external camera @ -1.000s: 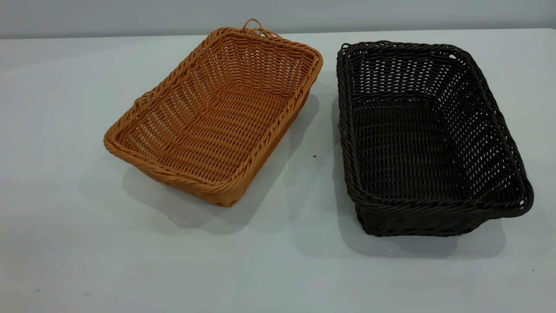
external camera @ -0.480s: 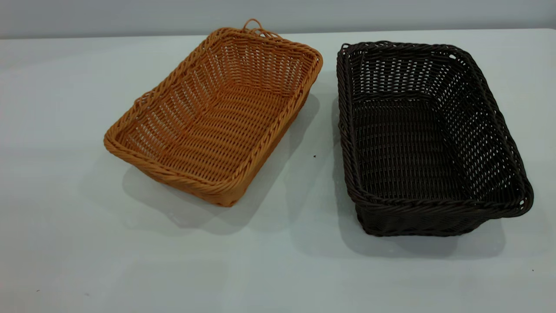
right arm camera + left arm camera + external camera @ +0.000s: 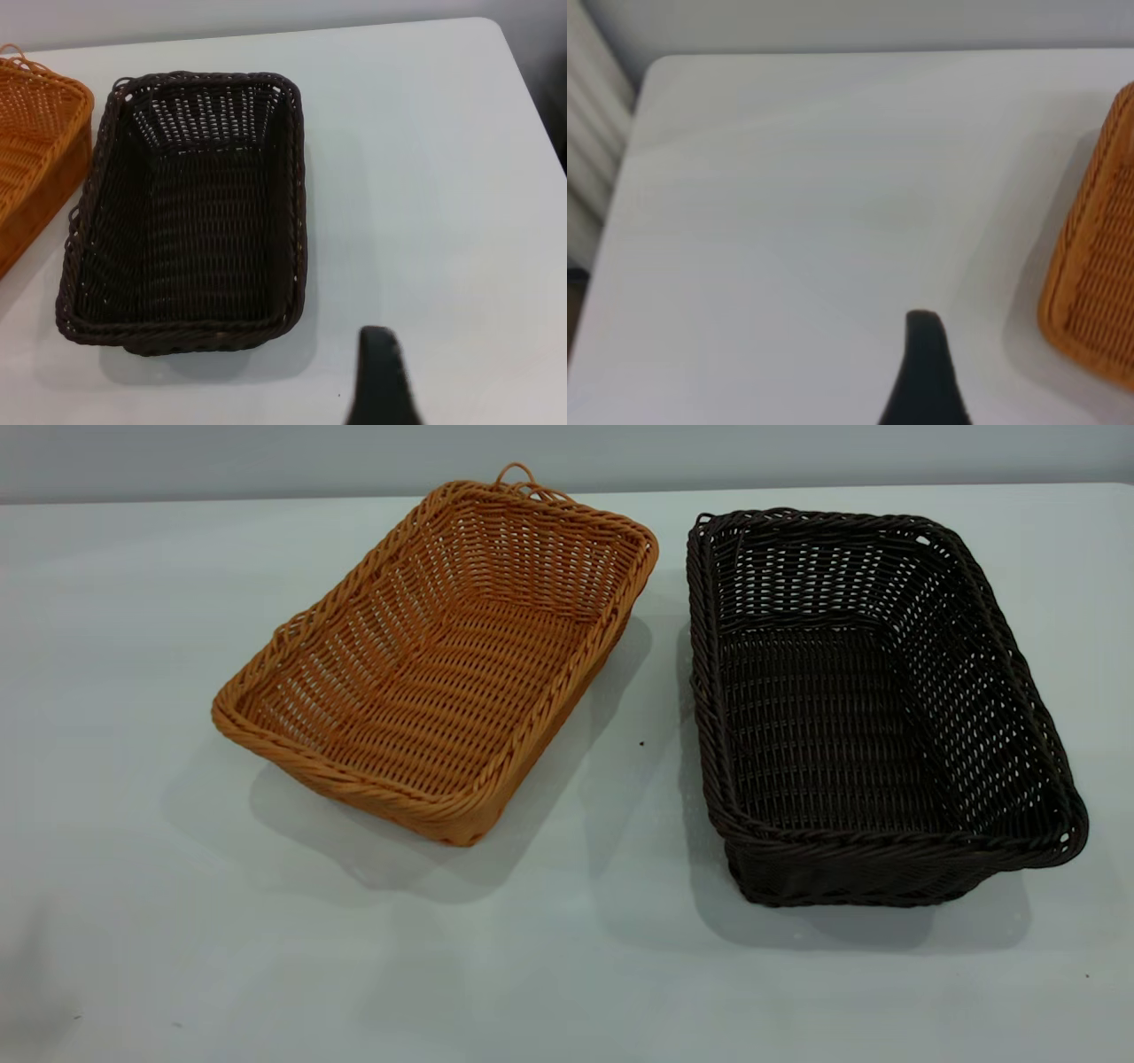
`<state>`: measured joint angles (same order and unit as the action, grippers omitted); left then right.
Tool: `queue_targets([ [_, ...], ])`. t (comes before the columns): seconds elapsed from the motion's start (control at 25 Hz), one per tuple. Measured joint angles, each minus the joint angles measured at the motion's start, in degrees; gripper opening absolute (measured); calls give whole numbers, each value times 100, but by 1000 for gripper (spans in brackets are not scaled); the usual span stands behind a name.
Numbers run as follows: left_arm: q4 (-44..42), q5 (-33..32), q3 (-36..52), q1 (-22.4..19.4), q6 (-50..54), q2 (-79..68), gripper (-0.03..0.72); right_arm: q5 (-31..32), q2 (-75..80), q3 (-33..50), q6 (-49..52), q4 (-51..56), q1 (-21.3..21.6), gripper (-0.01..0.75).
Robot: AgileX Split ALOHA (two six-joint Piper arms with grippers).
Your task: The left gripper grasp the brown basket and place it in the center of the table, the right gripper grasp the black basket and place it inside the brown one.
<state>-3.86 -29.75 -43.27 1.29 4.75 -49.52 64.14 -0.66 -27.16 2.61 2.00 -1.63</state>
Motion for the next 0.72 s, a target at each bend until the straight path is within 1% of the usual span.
queue_targets([
  [0.08,135,235,-328,0,-86,-708,512,0,88,0,26,20,0,515],
  [0.2,316,537,-775,0,-344,-1706,512,-25,309,-27,121,39,0,566],
  [0.32,503,755,-1095,87,-627,-2561,512,-224,596,-113,145,44,0,579],
  [0.48,606,1140,-1399,447,-832,-3505,512,-543,1028,-113,162,92,0,582],
  [0.72,611,1308,-1927,881,-1121,-4972,512,-936,1722,-113,162,321,0,582],
])
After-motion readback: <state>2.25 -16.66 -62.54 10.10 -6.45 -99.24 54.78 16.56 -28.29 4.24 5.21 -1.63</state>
